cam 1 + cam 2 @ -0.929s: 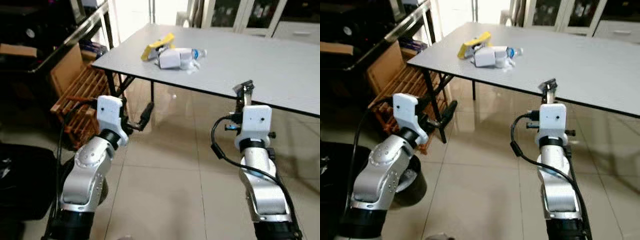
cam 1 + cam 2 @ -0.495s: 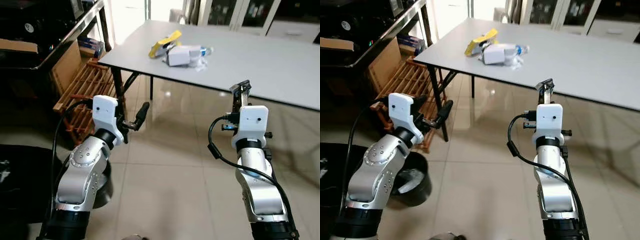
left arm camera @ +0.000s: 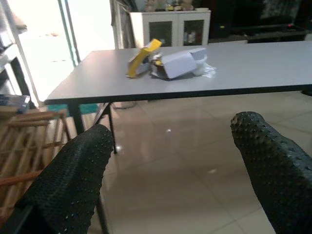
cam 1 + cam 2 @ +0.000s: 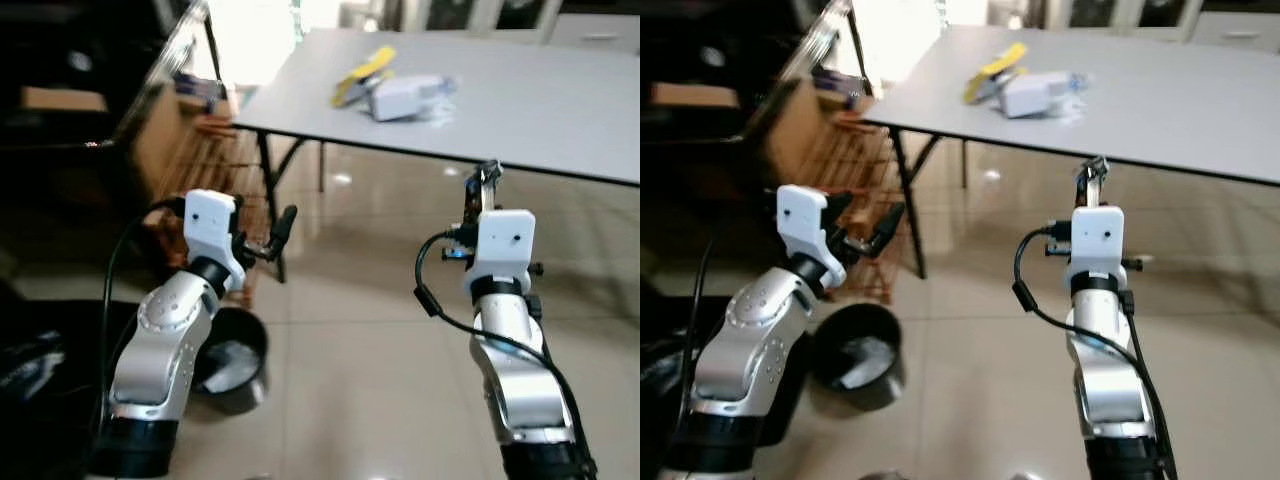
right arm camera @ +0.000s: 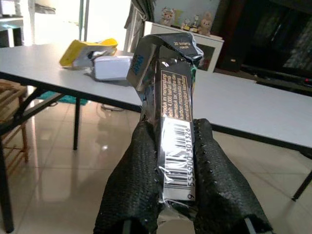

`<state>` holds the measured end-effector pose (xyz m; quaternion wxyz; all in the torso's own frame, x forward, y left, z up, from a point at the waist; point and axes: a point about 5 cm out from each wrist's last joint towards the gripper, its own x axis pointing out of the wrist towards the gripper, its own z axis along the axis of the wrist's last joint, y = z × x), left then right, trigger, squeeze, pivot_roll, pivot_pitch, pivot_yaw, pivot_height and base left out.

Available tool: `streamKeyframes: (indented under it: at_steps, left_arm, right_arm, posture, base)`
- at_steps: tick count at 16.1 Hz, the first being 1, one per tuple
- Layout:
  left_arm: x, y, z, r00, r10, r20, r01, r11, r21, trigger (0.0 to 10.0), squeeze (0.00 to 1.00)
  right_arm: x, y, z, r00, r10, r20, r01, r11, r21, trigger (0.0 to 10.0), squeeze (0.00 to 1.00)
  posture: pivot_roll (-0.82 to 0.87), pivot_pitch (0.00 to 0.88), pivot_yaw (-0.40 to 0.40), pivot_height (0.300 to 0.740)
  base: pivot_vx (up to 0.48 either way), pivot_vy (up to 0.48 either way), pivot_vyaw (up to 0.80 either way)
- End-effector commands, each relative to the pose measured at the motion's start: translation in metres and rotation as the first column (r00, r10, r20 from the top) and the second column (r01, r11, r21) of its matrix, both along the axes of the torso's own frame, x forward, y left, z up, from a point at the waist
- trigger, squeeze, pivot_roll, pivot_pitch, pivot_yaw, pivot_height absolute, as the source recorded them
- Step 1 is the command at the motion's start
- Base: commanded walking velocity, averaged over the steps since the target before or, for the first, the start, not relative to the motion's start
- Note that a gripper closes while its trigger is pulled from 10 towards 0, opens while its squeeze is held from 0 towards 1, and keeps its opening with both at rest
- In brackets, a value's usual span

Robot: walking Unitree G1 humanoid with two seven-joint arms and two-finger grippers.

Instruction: Picking trash to rubbish bin

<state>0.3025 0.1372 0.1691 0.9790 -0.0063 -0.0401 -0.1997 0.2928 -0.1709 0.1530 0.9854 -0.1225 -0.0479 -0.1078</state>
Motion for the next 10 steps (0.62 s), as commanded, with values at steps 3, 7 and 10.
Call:
streamKeyframes:
  at_steps: [3,7,10]
  left_arm:
    - [0.0008,-0.0045,0.0031,1.0,-0.016,0.01,0.016,1.0,0.018,10.0,0.0]
    - [0.0009,-0.0079,0.0091,0.999,-0.029,0.035,0.028,0.999,0.027,10.0,0.0]
    - [0.0011,-0.0095,0.0102,0.999,-0.034,0.039,0.032,0.999,0.031,10.0,0.0]
  right_arm:
    - [0.0001,-0.0028,0.0023,1.0,-0.015,0.011,0.014,1.0,0.004,10.0,0.0]
    - [0.0003,-0.0024,0.004,1.0,-0.013,0.019,0.013,1.0,0.003,10.0,0.0]
    - [0.0004,-0.0022,0.0045,1.0,-0.011,0.022,0.011,1.0,0.003,10.0,0.0]
  posture:
    - [0.03,0.069,0.011,0.74]
    - [0.03,0.068,0.01,0.74]
    - [0.03,0.068,0.01,0.74]
  base:
    - [0.0,0.48,0.0]
    - [0.0,0.48,0.0]
    - [0.0,0.48,0.0]
